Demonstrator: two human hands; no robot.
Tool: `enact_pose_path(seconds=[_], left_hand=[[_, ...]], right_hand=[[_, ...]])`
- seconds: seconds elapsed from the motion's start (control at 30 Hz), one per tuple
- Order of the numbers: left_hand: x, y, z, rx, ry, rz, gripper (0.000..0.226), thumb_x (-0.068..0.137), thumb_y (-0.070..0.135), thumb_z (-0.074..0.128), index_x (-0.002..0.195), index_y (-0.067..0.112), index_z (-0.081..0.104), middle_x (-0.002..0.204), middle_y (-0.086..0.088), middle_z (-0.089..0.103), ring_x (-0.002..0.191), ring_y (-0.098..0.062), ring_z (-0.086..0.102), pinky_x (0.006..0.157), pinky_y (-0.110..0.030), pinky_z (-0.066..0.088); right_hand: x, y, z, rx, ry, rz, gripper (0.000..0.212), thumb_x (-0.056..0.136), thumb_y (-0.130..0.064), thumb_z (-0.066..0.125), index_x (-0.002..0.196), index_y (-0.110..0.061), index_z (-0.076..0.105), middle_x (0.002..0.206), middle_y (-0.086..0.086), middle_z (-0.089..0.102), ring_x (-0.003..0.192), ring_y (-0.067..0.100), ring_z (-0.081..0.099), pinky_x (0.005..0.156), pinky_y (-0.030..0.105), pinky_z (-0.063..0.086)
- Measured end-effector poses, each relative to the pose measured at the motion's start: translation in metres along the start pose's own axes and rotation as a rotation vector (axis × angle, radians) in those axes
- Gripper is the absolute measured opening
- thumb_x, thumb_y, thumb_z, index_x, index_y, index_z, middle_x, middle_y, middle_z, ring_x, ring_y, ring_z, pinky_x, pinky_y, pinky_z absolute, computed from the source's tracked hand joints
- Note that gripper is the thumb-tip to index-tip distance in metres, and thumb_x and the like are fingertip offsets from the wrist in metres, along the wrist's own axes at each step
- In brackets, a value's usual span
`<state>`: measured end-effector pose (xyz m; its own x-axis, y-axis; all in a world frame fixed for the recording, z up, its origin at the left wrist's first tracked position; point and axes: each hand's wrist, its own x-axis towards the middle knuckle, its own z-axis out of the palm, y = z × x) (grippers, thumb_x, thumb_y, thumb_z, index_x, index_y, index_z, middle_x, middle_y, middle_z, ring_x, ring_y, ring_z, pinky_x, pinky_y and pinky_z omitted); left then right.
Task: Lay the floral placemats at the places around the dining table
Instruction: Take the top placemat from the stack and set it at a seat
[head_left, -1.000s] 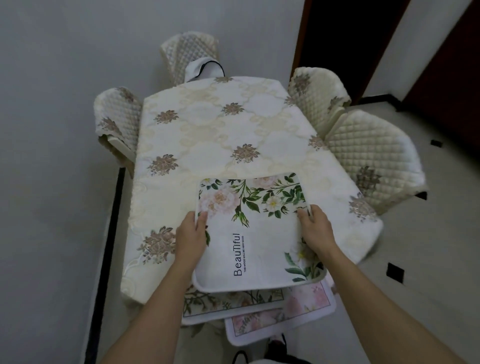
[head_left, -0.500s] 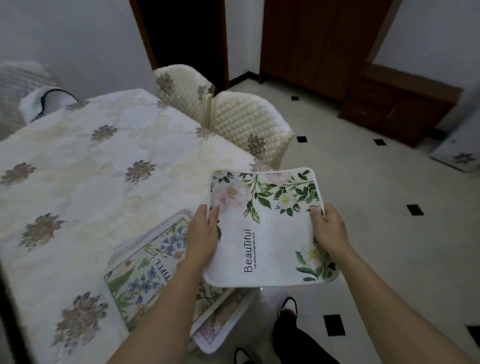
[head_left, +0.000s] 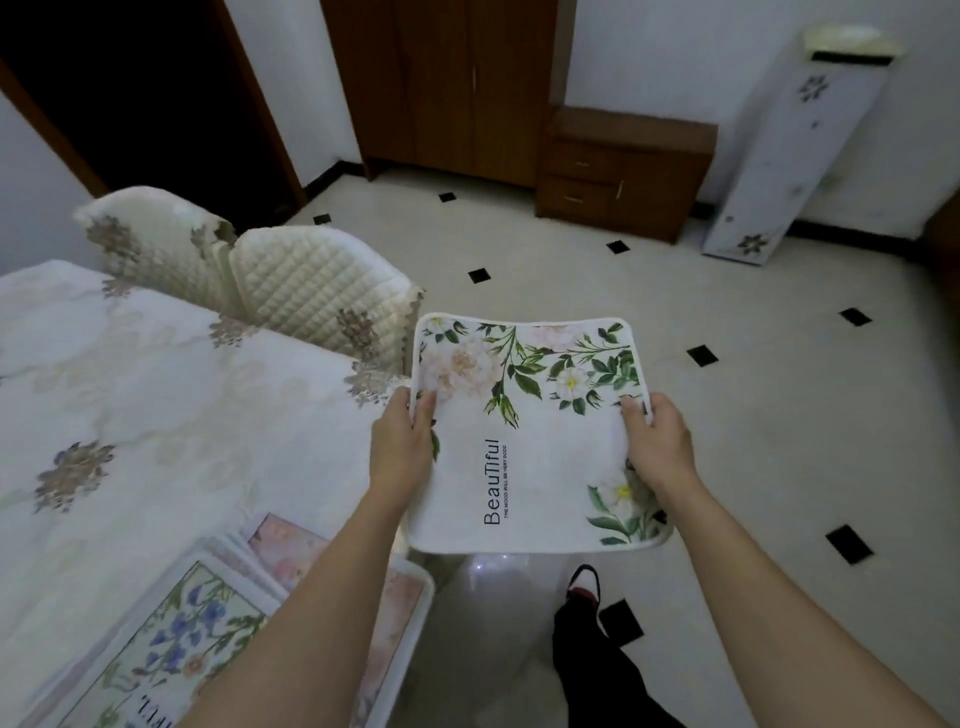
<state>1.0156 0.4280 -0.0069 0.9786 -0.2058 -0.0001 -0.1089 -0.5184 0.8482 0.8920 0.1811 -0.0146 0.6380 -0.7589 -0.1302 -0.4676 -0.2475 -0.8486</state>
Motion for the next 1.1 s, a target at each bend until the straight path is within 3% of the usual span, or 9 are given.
enact_pose_path(seconds=[0.1,0.3,0.43,0.67,0.8,0.97,1.1], left_hand=[[0.038,0.017,0.041,-0.010,0.004,0.013,0.028,0.102,0.034,0.046,0.089,0.010,0.052,0.071,0.005,0.052,0.064,-0.012,0.051,0.052,-0.021,0.035],[0.111,0.067,0.121,0.064,0.012,-0.001,0.026,0.103,0.036,0.043,0.099,0.013,0.056,0.082,0.004,0.058,0.073,-0.014,0.055,0.060,-0.030,0.040],[0.151,0.097,0.154,0.120,0.032,-0.023,0.029,0.104,0.035,0.041,0.098,0.009,0.053,0.083,0.000,0.058,0.073,-0.019,0.053,0.055,-0.030,0.032],[0.213,0.115,0.174,0.143,0.101,-0.049,0.033,0.102,0.038,0.042,0.104,0.009,0.056,0.094,-0.010,0.066,0.083,-0.029,0.061,0.072,-0.044,0.051],[0.246,0.113,0.180,0.189,0.139,-0.065,0.032,0.103,0.038,0.042,0.103,0.008,0.054,0.092,-0.012,0.066,0.079,-0.032,0.061,0.068,-0.043,0.050],[0.301,0.109,0.183,0.176,0.179,-0.113,0.031,0.104,0.036,0.041,0.098,0.008,0.052,0.087,-0.010,0.063,0.075,-0.029,0.058,0.061,-0.035,0.039],[0.365,0.101,0.179,0.158,0.229,-0.114,0.027,0.104,0.036,0.042,0.096,0.012,0.052,0.084,-0.006,0.063,0.072,-0.026,0.060,0.058,-0.033,0.038]], right_hand=[[0.051,0.005,-0.011,0.011,0.004,0.015,0.025,0.100,-0.031,0.048,0.096,-0.008,0.057,0.091,0.010,0.063,0.087,0.031,0.058,0.072,0.036,0.044],[0.168,0.004,-0.040,0.006,-0.005,0.011,0.024,0.101,-0.032,0.047,0.097,-0.010,0.057,0.090,0.007,0.062,0.085,0.028,0.058,0.070,0.033,0.041],[0.232,-0.005,-0.049,-0.001,-0.041,-0.006,0.027,0.101,-0.030,0.047,0.095,-0.006,0.056,0.085,0.009,0.061,0.080,0.028,0.056,0.061,0.032,0.037],[0.308,-0.024,-0.035,0.006,-0.099,-0.035,0.027,0.101,-0.030,0.047,0.096,-0.006,0.058,0.089,0.013,0.064,0.083,0.031,0.058,0.069,0.034,0.040],[0.344,-0.039,-0.016,-0.008,-0.135,-0.061,0.026,0.101,-0.030,0.046,0.097,-0.007,0.057,0.089,0.011,0.063,0.082,0.029,0.057,0.068,0.032,0.038],[0.401,-0.064,0.018,-0.020,-0.172,-0.099,0.027,0.101,-0.030,0.047,0.095,-0.006,0.057,0.084,0.009,0.061,0.081,0.030,0.058,0.067,0.034,0.041],[0.457,-0.098,0.060,-0.035,-0.194,-0.127,0.026,0.101,-0.030,0.047,0.096,-0.007,0.057,0.087,0.011,0.063,0.084,0.031,0.059,0.073,0.037,0.046]])
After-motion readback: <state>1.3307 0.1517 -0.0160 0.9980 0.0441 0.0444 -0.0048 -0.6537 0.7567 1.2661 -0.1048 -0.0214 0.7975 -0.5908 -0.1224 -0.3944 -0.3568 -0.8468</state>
